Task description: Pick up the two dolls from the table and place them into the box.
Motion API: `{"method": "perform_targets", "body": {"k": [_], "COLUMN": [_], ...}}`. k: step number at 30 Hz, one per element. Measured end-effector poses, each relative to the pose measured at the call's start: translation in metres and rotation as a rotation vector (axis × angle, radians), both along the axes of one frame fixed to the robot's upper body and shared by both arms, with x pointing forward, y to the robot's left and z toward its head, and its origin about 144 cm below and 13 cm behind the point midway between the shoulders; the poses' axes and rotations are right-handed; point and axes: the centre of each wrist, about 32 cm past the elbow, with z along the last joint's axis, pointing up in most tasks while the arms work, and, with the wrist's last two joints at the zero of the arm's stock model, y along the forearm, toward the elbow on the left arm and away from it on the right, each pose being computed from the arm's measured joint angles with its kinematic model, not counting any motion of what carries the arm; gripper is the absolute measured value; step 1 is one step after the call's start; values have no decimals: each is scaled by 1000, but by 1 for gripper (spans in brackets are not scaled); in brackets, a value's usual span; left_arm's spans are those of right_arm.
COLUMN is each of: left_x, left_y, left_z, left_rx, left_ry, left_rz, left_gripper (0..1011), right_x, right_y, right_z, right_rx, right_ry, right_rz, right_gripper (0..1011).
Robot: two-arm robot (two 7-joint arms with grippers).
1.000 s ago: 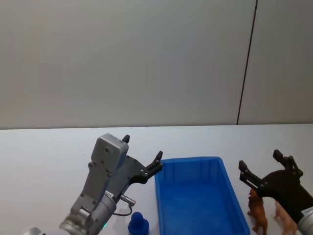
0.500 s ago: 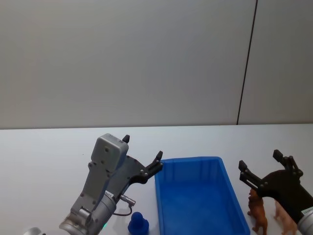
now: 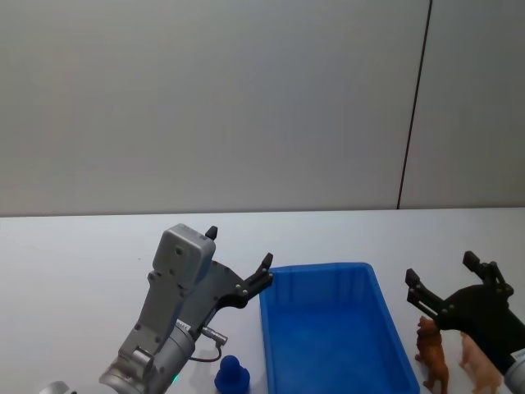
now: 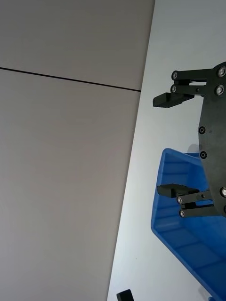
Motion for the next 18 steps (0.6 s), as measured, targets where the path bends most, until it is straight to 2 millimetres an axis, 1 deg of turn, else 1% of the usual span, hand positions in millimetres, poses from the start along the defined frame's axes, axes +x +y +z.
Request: {"method": "perform_targets", "body": {"k": [9, 18], "left_x": [0, 0], "left_y": [0, 0], "left_z": [0, 0], "left_rx": [0, 0], "left_ry": [0, 0], "left_rz": [0, 0], "left_gripper": [1001, 1001], "right_x": [0, 0], "right_y": [-9, -21], "right_z": [1, -1], "right_rx": [4, -5], "right_ry": [22, 80], "right_rz": [-28, -77], "right_gripper": [1001, 1001]}}
